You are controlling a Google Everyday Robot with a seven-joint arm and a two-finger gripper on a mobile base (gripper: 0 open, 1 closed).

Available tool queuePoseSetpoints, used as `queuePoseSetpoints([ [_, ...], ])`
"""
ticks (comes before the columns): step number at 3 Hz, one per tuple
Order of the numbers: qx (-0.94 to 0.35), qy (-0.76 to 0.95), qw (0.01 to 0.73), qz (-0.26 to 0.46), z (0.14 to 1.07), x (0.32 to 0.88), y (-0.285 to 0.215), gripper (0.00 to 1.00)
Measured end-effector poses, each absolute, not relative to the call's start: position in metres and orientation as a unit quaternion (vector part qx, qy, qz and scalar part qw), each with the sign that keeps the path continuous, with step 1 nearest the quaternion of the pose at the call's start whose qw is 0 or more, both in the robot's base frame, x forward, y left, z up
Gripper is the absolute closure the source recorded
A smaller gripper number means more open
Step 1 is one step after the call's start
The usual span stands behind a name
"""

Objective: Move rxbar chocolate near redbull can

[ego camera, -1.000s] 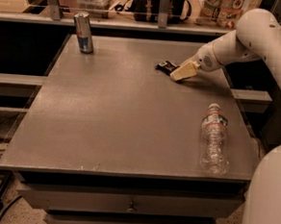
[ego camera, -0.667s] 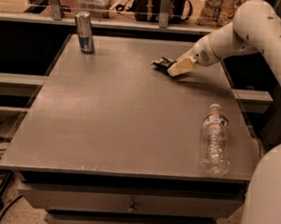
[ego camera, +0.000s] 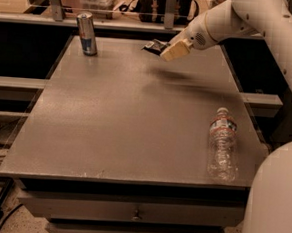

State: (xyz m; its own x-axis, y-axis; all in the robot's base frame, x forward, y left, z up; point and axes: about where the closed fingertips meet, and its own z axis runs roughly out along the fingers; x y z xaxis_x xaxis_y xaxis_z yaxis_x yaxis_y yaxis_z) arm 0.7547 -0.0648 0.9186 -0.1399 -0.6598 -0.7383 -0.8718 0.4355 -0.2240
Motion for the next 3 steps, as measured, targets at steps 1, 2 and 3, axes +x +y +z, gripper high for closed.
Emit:
queuePoseSetpoints([
  [1,-0.519,0.743,0.401,0.135,0.911,0.755,-0.053,1.00],
  [2,-0.547,0.721,0.401,0.139,0.912,0.760,-0.015,1.00],
  [3,-0.579,0.700,0.393,0.141,0.910,0.764,0.026,1.00],
])
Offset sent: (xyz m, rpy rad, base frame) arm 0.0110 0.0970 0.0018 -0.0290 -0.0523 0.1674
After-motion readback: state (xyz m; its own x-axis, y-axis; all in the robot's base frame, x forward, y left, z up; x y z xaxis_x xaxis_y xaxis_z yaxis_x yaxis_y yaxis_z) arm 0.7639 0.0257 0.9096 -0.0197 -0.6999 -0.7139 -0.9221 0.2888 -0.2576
